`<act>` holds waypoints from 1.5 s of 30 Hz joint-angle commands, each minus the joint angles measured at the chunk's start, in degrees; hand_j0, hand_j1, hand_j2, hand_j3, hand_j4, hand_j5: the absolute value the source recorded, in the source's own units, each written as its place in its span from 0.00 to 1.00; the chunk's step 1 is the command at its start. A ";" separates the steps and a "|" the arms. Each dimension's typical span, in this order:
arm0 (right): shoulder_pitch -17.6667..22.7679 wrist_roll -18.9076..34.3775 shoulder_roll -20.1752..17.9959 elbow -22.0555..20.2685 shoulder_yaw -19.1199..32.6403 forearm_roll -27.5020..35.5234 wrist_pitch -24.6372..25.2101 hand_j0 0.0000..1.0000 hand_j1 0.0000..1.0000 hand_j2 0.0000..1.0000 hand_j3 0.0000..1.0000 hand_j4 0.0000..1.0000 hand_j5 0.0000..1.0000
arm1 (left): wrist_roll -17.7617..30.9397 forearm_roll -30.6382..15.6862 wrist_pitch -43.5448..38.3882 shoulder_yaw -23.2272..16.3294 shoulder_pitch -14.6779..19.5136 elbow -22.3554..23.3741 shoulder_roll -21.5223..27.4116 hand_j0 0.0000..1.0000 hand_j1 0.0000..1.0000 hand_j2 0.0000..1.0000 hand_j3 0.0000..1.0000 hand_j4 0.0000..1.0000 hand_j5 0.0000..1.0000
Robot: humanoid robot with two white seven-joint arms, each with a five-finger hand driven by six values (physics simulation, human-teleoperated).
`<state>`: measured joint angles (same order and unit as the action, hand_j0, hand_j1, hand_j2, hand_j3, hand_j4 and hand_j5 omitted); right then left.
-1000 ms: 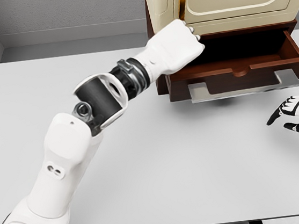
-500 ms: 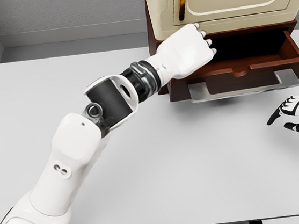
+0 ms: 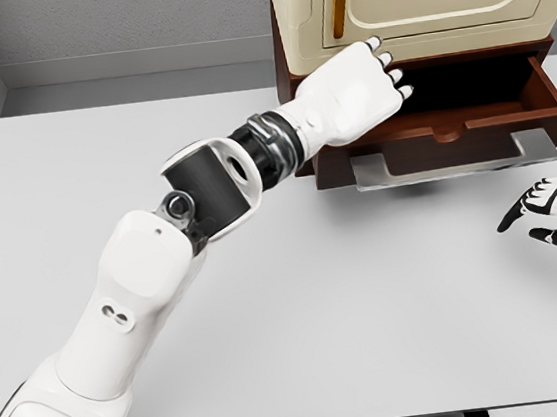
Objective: Put the switch into the drawer with left arm, and close the drawer with right arm
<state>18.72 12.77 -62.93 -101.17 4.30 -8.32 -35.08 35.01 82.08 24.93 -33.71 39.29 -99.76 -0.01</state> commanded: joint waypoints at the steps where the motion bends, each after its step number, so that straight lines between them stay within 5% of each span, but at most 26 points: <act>1: 0.00 -0.03 -0.08 0.00 0.01 0.41 0.08 0.58 0.58 0.58 0.58 0.58 0.58 | -0.01 -0.08 -0.14 -0.13 0.00 -0.09 0.01 0.75 0.75 0.75 0.75 0.75 0.75; 5: 0.00 -0.03 -0.17 0.00 0.01 0.50 0.08 0.58 0.58 0.58 0.58 0.58 0.58 | -0.01 -0.17 -0.14 -0.04 0.26 -0.44 0.01 0.81 0.81 0.81 0.81 0.81 0.81; 9: 0.00 -0.03 -0.17 0.00 0.01 0.50 0.08 0.57 0.57 0.57 0.57 0.57 0.57 | -0.01 -0.87 -0.14 0.93 0.79 -3.16 0.01 1.00 1.00 1.00 1.00 1.00 1.00; 13: 0.00 -0.03 -0.08 0.00 0.01 0.50 0.08 0.57 0.57 0.57 0.57 0.57 0.57 | -0.01 -5.26 0.12 1.37 1.05 -3.51 0.01 1.00 1.00 1.00 1.00 1.00 1.00; 21: -0.17 -0.03 0.00 0.00 0.10 0.76 0.08 0.57 0.57 0.57 0.57 0.57 0.57 | -0.01 -27.14 6.54 7.61 2.29 -3.51 0.01 1.00 1.00 1.00 1.00 1.00 1.00; 27: -0.70 -0.02 0.00 0.00 0.01 0.76 0.08 0.58 0.58 0.58 0.58 0.58 0.58 | -0.01 -61.15 7.42 7.61 2.20 -3.43 0.53 1.00 1.00 1.00 1.00 1.00 1.00; 32: -0.62 0.06 -0.08 0.00 0.10 0.76 0.08 0.58 0.58 0.58 0.58 0.58 0.58 | -0.01 -84.27 3.55 7.69 1.32 -3.25 14.32 1.00 1.00 1.00 1.00 1.00 1.00; 34: -0.62 0.06 -0.08 0.00 0.10 0.76 0.08 0.58 0.58 0.58 0.58 0.58 0.58 | -0.01 -87.96 1.09 7.61 -0.70 -3.34 20.57 1.00 1.00 1.00 1.00 1.00 1.00; 38: -0.53 -0.03 -0.17 0.00 0.19 0.76 0.08 0.58 0.58 0.58 0.58 0.58 0.58 | -0.01 -101.24 0.83 7.43 -2.55 -3.43 25.05 1.00 1.00 1.00 1.00 1.00 1.00; 45: -0.44 -0.03 -0.26 0.00 0.19 0.85 0.08 0.58 0.58 0.58 0.58 0.58 0.58 | -0.01 -106.95 -1.72 7.17 -8.35 -3.43 24.97 1.00 1.00 1.00 1.00 1.00 1.00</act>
<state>18.28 12.76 -63.04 -101.14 4.46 -7.90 -35.08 35.03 -22.32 24.12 -26.54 30.85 -103.16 24.63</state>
